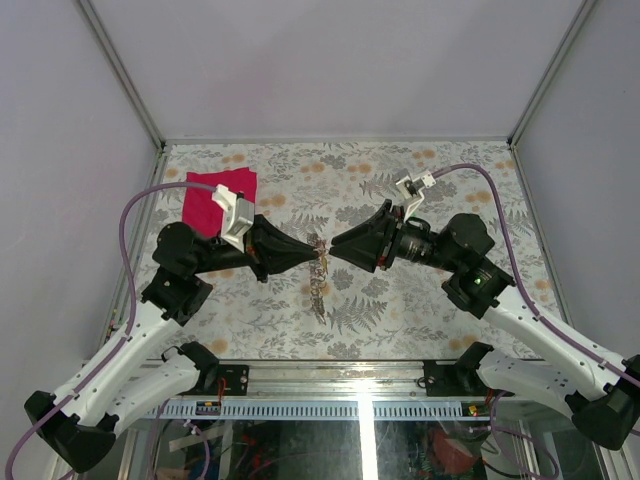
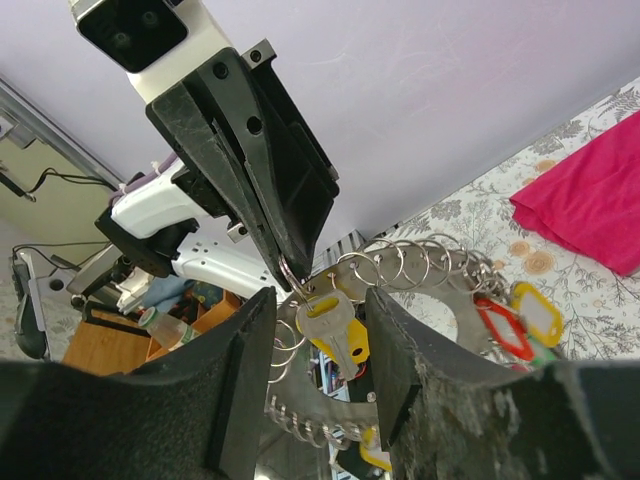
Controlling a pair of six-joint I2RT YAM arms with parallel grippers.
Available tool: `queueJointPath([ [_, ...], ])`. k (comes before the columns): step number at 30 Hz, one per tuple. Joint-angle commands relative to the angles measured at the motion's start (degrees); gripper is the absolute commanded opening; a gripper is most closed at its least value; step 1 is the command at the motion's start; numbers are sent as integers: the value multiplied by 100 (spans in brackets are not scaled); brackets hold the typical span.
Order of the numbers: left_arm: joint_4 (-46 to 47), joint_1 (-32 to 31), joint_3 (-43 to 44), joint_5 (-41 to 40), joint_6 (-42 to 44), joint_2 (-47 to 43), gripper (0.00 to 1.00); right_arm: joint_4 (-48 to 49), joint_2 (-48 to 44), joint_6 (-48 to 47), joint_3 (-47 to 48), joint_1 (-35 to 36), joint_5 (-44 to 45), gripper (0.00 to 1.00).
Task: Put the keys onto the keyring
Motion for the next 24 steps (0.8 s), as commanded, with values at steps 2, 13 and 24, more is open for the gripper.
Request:
queueJointPath([
  [2,689,47,30,8,-78,-103,0,584,30,137,53,-22,-267,46],
  [13,680,47,85,27,-76,-6,0,803,232,250,105,-24,-662,38],
  [24,711,47,96,17,-86,-4,0,627,137,122,125,-23,-526,2],
])
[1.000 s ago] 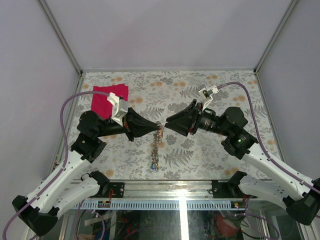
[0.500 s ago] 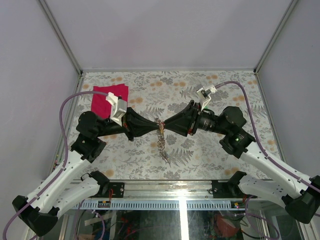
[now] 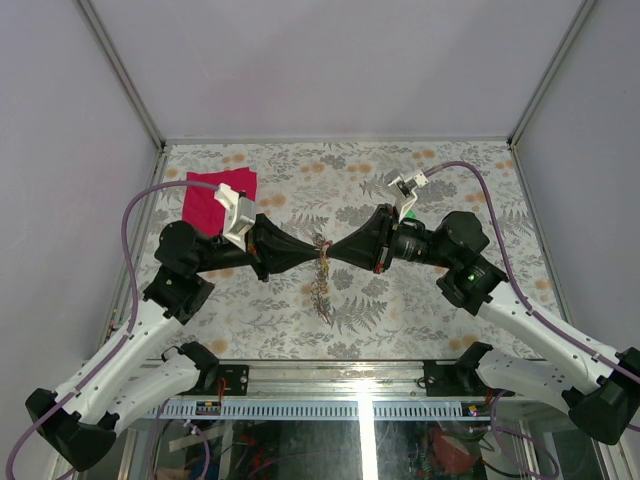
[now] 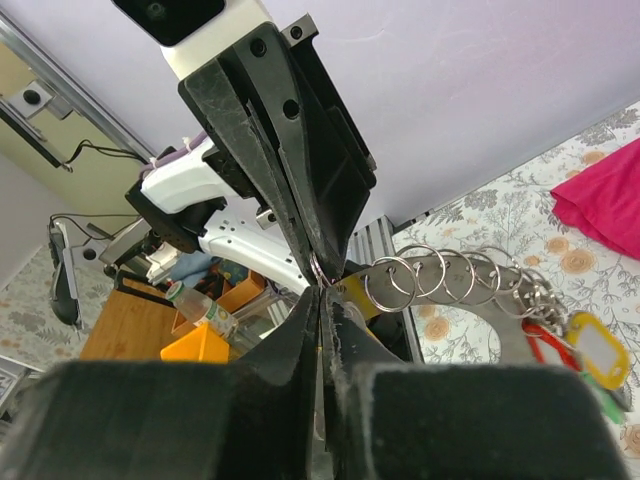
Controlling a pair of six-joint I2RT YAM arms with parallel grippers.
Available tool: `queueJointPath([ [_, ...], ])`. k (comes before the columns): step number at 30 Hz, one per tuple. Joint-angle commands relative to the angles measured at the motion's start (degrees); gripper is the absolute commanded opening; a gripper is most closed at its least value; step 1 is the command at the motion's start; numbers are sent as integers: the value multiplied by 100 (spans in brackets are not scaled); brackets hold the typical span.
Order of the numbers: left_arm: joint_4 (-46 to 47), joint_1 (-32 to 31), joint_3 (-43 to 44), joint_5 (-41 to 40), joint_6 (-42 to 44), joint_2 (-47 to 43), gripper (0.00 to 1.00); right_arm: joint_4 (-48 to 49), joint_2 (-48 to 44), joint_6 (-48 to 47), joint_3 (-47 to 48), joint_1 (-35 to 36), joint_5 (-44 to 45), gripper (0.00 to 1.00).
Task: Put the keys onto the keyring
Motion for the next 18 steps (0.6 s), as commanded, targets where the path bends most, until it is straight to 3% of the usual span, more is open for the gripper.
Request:
queueJointPath([
  [1,622,45,99,-18,-40,-83,0,142,-102,-100,136,-22,41,0],
  [18,597,47,142,-104,8,-114,0,-578,-99,-452,204,-13,123,0],
])
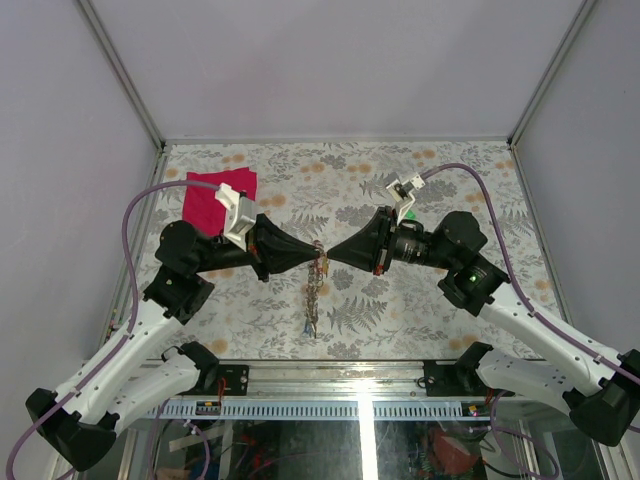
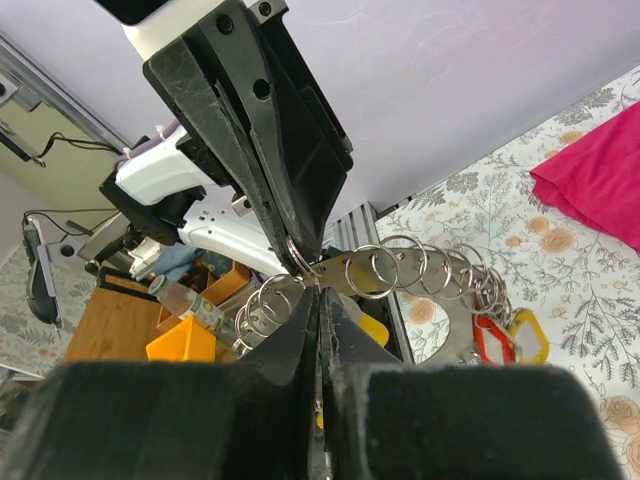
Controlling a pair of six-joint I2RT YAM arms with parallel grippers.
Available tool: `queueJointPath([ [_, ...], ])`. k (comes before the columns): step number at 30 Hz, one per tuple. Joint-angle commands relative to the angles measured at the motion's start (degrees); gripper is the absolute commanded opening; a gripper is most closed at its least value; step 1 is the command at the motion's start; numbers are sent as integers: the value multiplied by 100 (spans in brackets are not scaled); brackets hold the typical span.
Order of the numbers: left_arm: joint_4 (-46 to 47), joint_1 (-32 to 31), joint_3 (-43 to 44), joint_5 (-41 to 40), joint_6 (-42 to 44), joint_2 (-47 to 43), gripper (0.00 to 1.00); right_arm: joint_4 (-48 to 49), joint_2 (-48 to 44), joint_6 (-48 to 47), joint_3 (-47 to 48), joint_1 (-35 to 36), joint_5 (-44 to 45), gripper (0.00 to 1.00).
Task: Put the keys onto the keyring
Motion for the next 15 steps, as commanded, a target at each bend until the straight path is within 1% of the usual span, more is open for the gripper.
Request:
queueJointPath([
  [1,622,47,142,-88,2,-110,0,-120,-4,-205,209,-14,-11,0],
  [15,670,36,195,32,-27,4,0,209,473,-42,341,-14,-297,1],
])
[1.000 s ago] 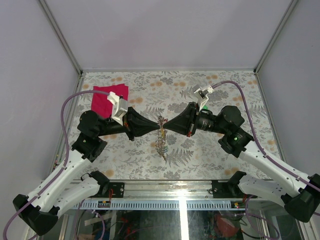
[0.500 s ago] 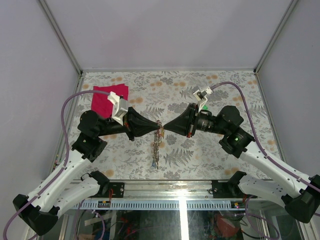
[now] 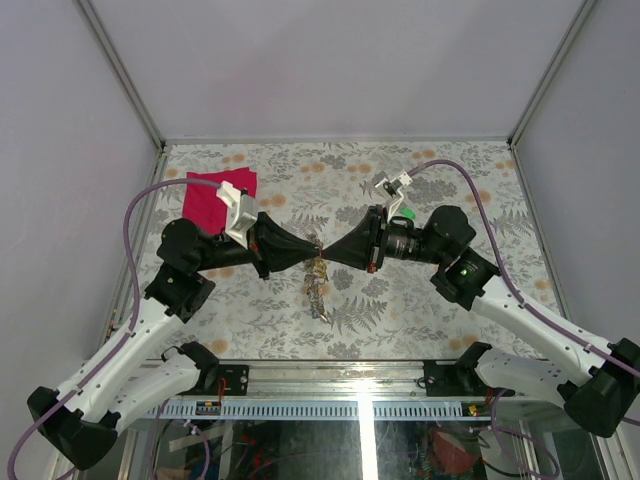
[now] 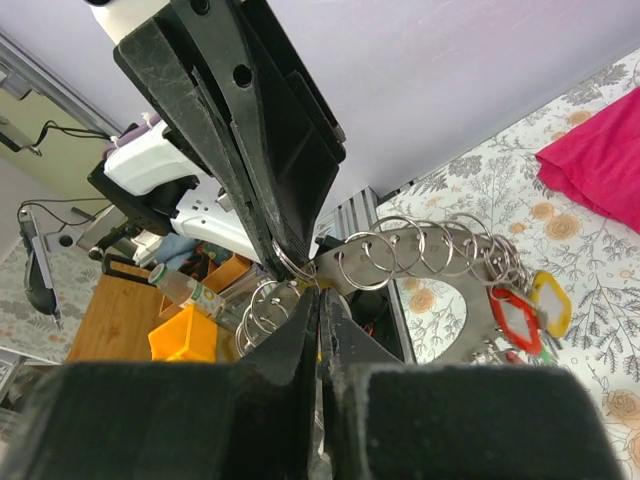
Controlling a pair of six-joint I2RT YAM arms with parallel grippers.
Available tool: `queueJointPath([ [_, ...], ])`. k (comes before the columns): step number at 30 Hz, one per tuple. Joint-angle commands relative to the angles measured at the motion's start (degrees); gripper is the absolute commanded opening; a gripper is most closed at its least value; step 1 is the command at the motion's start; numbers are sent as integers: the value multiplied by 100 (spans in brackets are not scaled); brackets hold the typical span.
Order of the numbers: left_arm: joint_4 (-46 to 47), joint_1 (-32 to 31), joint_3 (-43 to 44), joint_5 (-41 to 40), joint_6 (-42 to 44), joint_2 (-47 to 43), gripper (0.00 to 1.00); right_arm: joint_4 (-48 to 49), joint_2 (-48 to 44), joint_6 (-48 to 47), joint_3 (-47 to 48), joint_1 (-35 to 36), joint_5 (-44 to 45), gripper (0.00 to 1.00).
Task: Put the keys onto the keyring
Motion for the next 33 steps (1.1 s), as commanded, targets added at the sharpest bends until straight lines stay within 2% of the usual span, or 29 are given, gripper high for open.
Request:
queueJointPath([
  [1,683,7,195,29,-25,-52,0,216,147,12,266,-13,-141,4],
  [5,691,6,204,24,-24,-46,0,145,-95,-366,221,-14,104,19],
  [11,700,6,234,143,-38,19,0,36,-921,-1522,-37,-14,938,38],
  [15,828,-2,208,199,-119,19,0,151,-1386,-2203,-332,-13,1360,46],
  [20,1156,-27,168,258,-354,96,0,181,-1288,-3175,-325,-14,835,44],
  [25,1153,-48,159,241,-357,106,0,-235,-1050,-4045,22,-14,325,40],
  [33,1124,-47,164,193,-339,109,0,-78,-678,-3854,296,-7,-399,38],
])
